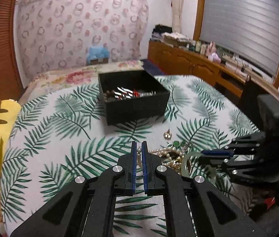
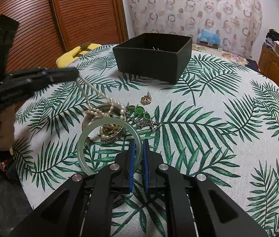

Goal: Organize jewelry
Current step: 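Close the left tool on the pearl necklace while the right tool grasps the jade bangle, then carry the pearls and jade bangle into the black box while opening both tools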

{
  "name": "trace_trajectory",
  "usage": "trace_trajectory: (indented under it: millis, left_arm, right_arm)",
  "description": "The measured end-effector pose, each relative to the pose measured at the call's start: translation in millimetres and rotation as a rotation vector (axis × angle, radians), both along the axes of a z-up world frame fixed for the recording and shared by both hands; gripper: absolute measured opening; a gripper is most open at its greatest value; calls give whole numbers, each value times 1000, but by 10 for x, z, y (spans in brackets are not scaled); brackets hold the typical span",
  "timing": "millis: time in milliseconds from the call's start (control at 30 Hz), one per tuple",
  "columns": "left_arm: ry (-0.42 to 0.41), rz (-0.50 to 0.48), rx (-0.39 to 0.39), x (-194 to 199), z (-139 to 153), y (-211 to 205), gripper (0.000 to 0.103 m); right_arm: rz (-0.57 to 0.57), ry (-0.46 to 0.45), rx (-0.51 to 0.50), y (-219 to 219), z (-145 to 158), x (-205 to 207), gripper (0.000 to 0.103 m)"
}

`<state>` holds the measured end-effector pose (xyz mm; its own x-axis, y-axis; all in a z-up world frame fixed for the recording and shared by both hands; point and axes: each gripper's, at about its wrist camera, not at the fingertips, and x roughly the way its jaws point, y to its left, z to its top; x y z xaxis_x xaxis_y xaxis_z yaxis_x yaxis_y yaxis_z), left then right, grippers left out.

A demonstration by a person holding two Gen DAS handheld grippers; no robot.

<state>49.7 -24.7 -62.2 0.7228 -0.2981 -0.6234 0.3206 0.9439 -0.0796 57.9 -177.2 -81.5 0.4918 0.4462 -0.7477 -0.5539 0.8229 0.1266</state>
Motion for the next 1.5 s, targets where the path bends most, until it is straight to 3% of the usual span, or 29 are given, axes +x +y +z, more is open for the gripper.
trace_trajectory:
  millis: [200,700,1167,1500]
  left_arm:
    - [-29,9,-35,-76,130,102,4]
    - [-128,1,-38,-138,573,110,4]
    - [-244,-14,-30,-86,1068,37,4]
    - [-270,2,-19,237,1263,33,4]
  right_arm:
    - [16,-48,-30,42,100,-42,8]
    - [15,-202,-47,27,604,40,8]
    - [3,-246,-41,48,816,245,8]
    - [21,-277,-61,144,962,645,8]
